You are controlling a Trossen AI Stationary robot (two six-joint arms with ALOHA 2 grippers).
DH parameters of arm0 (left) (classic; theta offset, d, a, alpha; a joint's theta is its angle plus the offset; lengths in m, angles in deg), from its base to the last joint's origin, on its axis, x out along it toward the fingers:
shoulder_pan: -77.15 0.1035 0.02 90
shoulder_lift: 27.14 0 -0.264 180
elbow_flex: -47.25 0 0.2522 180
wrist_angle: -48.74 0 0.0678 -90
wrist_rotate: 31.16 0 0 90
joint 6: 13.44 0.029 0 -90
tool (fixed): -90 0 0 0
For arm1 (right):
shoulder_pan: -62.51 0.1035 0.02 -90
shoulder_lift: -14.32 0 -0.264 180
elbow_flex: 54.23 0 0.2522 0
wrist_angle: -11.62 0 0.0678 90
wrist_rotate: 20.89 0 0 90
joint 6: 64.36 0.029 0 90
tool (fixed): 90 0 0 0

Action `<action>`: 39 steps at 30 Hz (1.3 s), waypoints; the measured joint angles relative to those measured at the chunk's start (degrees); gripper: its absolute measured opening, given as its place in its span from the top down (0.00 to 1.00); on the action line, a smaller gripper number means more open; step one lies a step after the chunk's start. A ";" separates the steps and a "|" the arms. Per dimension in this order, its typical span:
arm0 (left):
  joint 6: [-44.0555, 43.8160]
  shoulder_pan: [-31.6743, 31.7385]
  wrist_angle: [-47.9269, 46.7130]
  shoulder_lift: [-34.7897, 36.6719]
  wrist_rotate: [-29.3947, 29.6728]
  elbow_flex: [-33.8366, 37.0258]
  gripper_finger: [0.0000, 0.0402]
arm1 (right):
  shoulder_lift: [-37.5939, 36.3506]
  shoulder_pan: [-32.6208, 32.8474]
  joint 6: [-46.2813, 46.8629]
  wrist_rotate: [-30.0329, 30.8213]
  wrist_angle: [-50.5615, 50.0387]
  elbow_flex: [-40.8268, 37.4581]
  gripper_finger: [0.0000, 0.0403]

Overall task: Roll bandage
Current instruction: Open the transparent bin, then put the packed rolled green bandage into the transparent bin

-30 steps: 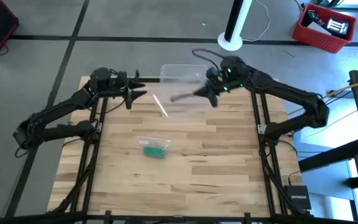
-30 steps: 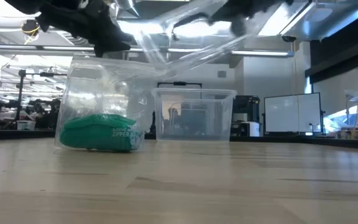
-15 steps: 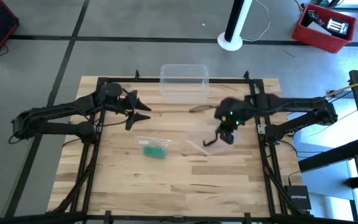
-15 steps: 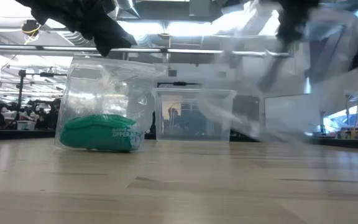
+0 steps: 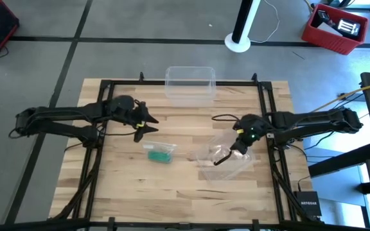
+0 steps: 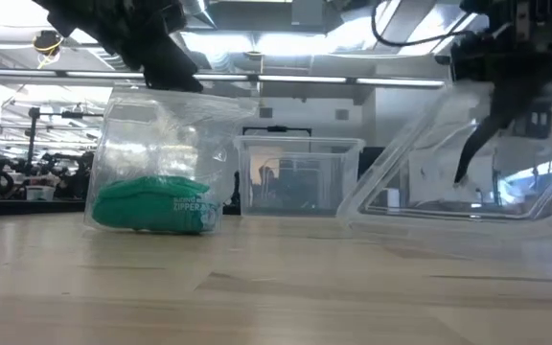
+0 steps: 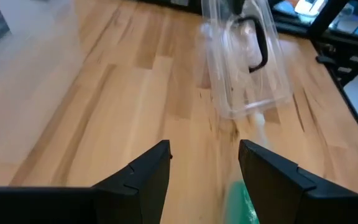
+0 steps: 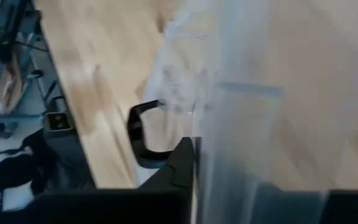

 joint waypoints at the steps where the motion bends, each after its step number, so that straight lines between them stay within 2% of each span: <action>1: -0.05 -0.13 -0.31 -0.47 -0.01 0.02 0.55 | -0.04 -0.03 -0.01 0.74 0.00 -0.53 0.92; 4: -0.09 -0.39 -0.35 -1.43 0.01 0.02 0.55 | 0.13 -0.07 -0.39 2.04 -0.70 -1.03 0.79; 8: -0.30 -0.47 -0.70 -1.51 -0.01 0.02 0.55 | -0.47 -0.35 -1.59 0.64 -2.96 -0.59 0.55; 11: -0.30 -0.47 -0.74 -1.39 -0.01 0.02 0.55 | -0.78 -2.19 -2.17 -2.25 -7.11 2.81 0.39; 15: -0.20 -0.47 -1.05 -1.33 -0.01 -0.19 0.55 | -1.00 -5.22 -5.86 -4.04 -14.63 8.59 0.23; 21: -0.21 -0.47 -1.30 -1.33 -0.04 -0.27 0.55 | -0.83 -6.89 -14.24 6.13 -14.89 12.86 0.10; 26: -0.21 -0.43 -2.40 -1.33 -0.01 -0.31 0.55 | -0.79 -7.51 -18.36 15.99 -17.66 14.03 0.07; 29: -0.50 -0.43 -2.57 -1.33 -0.01 -0.31 0.55 | -0.69 -7.49 -19.16 18.71 -17.22 14.03 0.07; 32: -4.27 -0.88 -9.22 -0.19 -0.27 -0.43 0.55 | 0.66 -7.47 -20.32 17.46 -11.47 13.87 0.07; 34: -5.91 -1.57 -14.78 1.47 -0.57 -0.44 0.55 | 1.13 -6.69 -21.46 14.74 -2.91 12.06 0.07; 36: -6.48 -2.03 -19.77 3.83 -0.72 -0.44 0.55 | 2.67 -4.85 -22.80 11.65 10.85 8.48 0.07; 39: -8.91 -2.33 -22.19 7.70 -0.19 -0.42 0.55 | 7.60 -2.12 -26.86 11.25 35.24 1.86 0.07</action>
